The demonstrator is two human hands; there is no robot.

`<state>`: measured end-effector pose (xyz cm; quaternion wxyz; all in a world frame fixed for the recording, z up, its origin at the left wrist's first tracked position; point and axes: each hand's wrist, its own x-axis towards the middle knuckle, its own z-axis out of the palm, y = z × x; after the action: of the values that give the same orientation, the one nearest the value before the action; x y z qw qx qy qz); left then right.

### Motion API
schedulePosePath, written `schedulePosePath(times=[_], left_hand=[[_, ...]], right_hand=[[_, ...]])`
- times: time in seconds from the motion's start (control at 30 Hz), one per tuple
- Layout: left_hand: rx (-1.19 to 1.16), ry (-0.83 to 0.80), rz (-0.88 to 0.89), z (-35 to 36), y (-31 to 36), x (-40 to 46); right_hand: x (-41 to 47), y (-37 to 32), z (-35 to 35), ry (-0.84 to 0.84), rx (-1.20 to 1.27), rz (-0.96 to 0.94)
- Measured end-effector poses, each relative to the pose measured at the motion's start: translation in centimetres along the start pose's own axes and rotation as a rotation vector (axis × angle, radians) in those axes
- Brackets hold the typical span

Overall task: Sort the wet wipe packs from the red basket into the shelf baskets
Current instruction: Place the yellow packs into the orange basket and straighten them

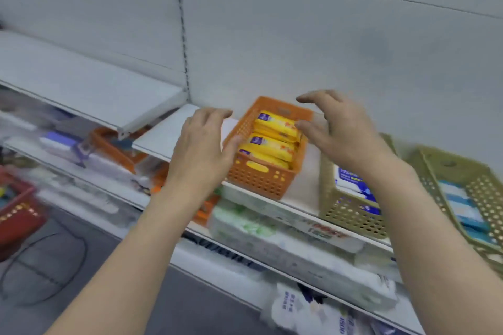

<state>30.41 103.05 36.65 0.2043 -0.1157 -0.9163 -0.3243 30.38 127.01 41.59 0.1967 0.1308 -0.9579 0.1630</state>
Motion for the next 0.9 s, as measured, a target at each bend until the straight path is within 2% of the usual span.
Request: schedulePosePath(times=[0.27, 0.43, 0.63, 0.9], left_hand=[[0.108, 0.025, -0.258, -10.3, -19.4, -13.3], [0.135, 0.102, -0.442, -15.2, -28.8, -18.6], [0.183, 0.153, -0.639, -19.0, -40.2, -19.0], [0.283, 0.122, -0.867, -27.2, -56.1, -13.3]], right_hand=[[-1.4, -21.4, 18.5, -0.217, 0.282, -0.227], [-0.8, -30.0, 27.0, -0.406, 0.318, -0.369], [5.6, -38.1, 37.4, -0.572, 0.295, -0.48], [19.1, -52.5, 50.1, -0.731, 0.324, -0.617]])
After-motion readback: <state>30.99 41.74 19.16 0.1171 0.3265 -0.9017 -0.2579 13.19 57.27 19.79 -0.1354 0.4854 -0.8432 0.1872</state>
